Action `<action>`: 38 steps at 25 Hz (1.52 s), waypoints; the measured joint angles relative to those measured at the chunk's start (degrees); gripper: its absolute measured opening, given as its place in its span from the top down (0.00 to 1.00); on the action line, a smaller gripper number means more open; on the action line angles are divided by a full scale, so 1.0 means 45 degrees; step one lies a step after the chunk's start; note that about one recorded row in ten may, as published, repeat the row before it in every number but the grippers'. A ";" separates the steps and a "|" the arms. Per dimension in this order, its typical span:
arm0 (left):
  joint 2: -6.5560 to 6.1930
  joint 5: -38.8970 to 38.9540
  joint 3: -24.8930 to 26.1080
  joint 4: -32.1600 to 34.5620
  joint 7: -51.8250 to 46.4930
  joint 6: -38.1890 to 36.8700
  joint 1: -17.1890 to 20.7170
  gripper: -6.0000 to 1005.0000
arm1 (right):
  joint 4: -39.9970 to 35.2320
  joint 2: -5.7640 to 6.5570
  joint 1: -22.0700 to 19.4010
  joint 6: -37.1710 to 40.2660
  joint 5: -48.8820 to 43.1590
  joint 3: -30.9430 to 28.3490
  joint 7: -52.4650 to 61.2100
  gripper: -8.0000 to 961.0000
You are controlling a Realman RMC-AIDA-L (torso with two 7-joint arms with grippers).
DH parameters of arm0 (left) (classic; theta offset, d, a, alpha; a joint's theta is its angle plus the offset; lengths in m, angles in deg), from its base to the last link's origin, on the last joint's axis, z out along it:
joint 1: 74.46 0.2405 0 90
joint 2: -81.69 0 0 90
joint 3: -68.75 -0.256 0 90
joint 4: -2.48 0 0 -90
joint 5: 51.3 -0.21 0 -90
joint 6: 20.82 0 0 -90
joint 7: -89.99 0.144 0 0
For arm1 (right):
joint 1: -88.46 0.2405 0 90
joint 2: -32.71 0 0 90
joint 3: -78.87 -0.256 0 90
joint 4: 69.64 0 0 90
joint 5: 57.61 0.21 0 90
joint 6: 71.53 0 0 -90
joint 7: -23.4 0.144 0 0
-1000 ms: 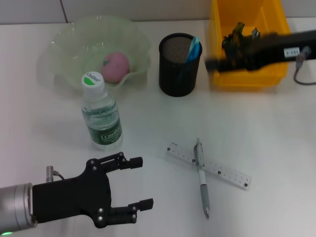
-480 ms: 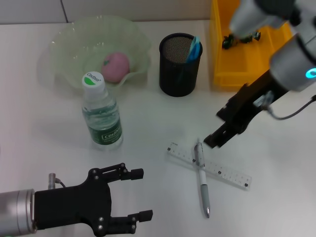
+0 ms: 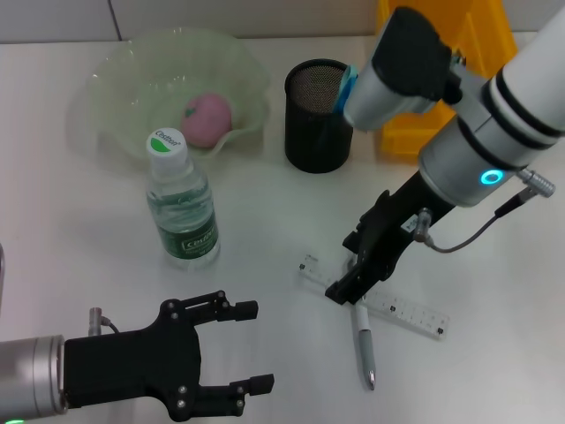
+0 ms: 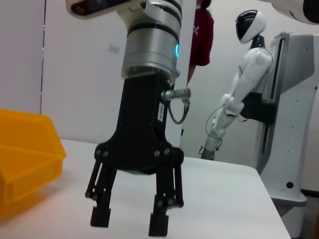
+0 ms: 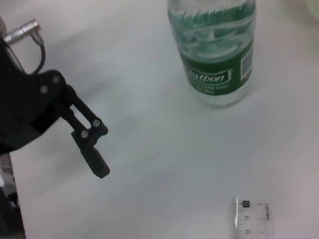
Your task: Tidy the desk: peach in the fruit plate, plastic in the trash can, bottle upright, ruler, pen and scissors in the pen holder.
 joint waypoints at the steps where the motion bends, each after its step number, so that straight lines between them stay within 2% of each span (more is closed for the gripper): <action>1: 0.0000 -0.0008 0.0000 -0.0001 -0.0002 0.0033 -0.0002 0.21 | 0.0126 0.0000 0.0006 -0.0114 0.0001 0.0121 -0.0021 0.16; 15: -0.0020 -0.0018 -0.0096 -0.0005 -0.0005 0.0101 -0.0002 0.21 | 0.1136 -0.0021 0.0014 -0.2403 -0.0092 0.2026 0.0068 0.17; 24: -0.0002 -0.0026 -0.0118 -0.0006 -0.0005 0.0094 -0.0027 0.21 | 0.1248 -0.0019 0.0050 -0.2761 -0.0089 0.2368 0.0136 0.18; 33: 0.0001 -0.0024 -0.0119 -0.0005 -0.0005 0.0131 -0.0044 0.21 | 0.1729 -0.0016 0.0379 -0.3418 -0.0280 0.3517 0.0652 0.19; 38: 0.0001 -0.0023 -0.0118 -0.0005 -0.0005 0.0139 -0.0047 0.21 | 0.1496 -0.0020 0.0366 -0.3418 -0.0279 0.3529 0.0721 0.38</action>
